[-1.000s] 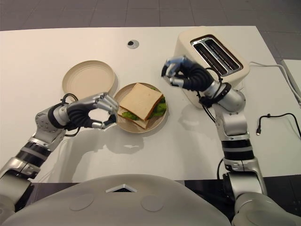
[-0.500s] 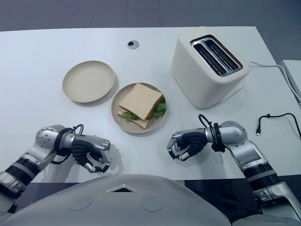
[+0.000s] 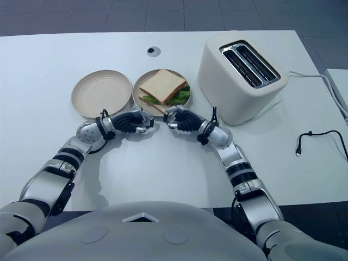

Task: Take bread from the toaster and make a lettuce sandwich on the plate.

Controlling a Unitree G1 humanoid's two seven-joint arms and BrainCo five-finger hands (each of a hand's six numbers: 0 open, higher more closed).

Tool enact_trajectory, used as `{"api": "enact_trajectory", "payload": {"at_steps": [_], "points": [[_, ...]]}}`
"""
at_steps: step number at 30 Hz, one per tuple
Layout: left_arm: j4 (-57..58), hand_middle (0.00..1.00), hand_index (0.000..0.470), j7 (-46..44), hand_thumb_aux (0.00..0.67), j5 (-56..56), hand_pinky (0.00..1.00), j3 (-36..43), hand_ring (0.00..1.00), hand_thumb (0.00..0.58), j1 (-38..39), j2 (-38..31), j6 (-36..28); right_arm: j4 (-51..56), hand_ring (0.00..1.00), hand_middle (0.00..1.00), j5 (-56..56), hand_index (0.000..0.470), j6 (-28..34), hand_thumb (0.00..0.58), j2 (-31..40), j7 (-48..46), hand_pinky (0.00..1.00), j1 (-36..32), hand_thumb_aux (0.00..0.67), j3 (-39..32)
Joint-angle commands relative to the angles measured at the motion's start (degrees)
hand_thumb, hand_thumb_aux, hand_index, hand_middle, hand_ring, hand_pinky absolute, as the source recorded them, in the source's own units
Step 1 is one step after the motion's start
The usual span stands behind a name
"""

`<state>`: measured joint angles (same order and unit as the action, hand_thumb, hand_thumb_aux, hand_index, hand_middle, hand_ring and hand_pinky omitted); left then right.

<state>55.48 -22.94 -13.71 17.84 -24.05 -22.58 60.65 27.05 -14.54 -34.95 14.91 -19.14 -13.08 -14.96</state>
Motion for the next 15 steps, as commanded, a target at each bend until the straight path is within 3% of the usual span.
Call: {"api": "enact_trajectory", "payload": {"at_steps": [1,2,3,6,10,15], "points": [[1.18,0.33,0.000,6.08,0.000,4.05,0.33,-4.90,0.33,0.000,-1.91,5.07,3.00,4.73,0.18,0.18,-3.30,0.269,-5.16,0.474,-2.62,10.52,0.18,-4.61,0.384,2.18],[0.31,0.19,0.000,5.01,0.000,6.78,0.19,-5.58,0.19,0.000,-1.77,6.21,3.66,4.68,0.00,0.00,-2.75,0.000,-6.31,0.000,-3.02,11.70,0.00,-4.86,0.000,2.72],[-1.07,0.00,0.000,3.08,0.000,9.41,0.00,-5.51,0.00,0.000,-1.26,6.92,4.21,4.24,0.00,0.00,-1.67,0.000,-7.69,0.000,-3.27,12.60,0.00,-4.95,0.000,3.53],[-12.97,0.00,0.000,-6.22,0.000,23.92,0.00,-2.67,0.00,0.000,3.46,7.38,3.95,0.54,0.00,0.00,4.76,0.000,-11.40,0.000,-3.09,13.05,0.00,-4.99,0.000,7.06],[-25.54,0.00,0.000,-15.92,0.000,40.19,0.00,-2.41,0.00,0.000,7.21,8.10,-2.50,-5.82,0.00,0.00,12.18,0.000,-12.33,0.000,-3.47,12.40,0.00,-3.53,0.000,10.19],[-27.19,0.00,0.000,-19.51,0.000,43.05,0.00,-5.94,0.00,0.000,7.16,10.20,-6.00,-8.22,0.00,0.00,14.56,0.000,-11.73,0.000,-4.72,12.79,0.00,-3.23,0.000,12.32]]}}
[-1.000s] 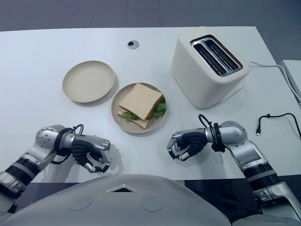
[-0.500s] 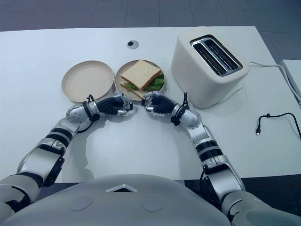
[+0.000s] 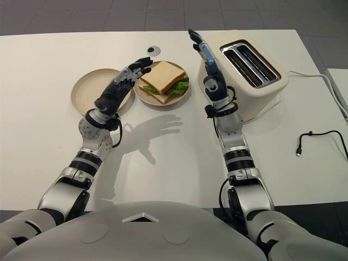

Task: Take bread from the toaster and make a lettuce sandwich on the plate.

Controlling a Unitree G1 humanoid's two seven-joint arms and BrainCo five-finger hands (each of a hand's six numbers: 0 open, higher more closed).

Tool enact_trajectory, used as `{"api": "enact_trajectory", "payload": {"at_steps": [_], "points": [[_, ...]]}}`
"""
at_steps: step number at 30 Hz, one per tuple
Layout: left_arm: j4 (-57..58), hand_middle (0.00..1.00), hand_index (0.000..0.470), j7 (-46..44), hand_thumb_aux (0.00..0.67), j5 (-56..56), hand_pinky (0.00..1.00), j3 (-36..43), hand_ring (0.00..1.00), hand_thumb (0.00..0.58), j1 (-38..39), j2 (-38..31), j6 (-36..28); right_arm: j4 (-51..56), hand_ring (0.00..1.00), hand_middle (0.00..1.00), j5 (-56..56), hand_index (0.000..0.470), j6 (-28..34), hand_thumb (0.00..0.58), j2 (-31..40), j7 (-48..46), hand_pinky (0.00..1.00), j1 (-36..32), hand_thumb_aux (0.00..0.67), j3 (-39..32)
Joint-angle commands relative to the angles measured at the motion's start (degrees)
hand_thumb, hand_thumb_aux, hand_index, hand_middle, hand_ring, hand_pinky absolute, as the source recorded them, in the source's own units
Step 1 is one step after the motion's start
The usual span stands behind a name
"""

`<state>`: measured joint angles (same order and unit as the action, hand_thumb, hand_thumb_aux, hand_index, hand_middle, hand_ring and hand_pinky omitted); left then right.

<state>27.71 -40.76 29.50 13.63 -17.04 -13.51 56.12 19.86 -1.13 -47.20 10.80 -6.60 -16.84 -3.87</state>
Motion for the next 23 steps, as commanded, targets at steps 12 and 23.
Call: {"api": "enact_trajectory", "payload": {"at_steps": [12,23], "points": [[6.12,0.00,0.000,-5.68,0.000,-4.64,0.00,-7.04,0.00,0.000,-1.45,4.96,-0.70,1.72,0.00,0.00,-0.88,0.000,-0.76,0.000,-1.66,0.80,0.00,-1.04,0.000,2.53],[8.38,0.00,0.000,-7.08,0.000,-6.11,0.00,-9.76,0.00,0.000,-2.35,6.06,-0.76,2.08,0.00,0.00,-0.96,0.000,-0.67,0.000,-1.75,0.61,0.00,-0.89,0.000,3.02]]}}
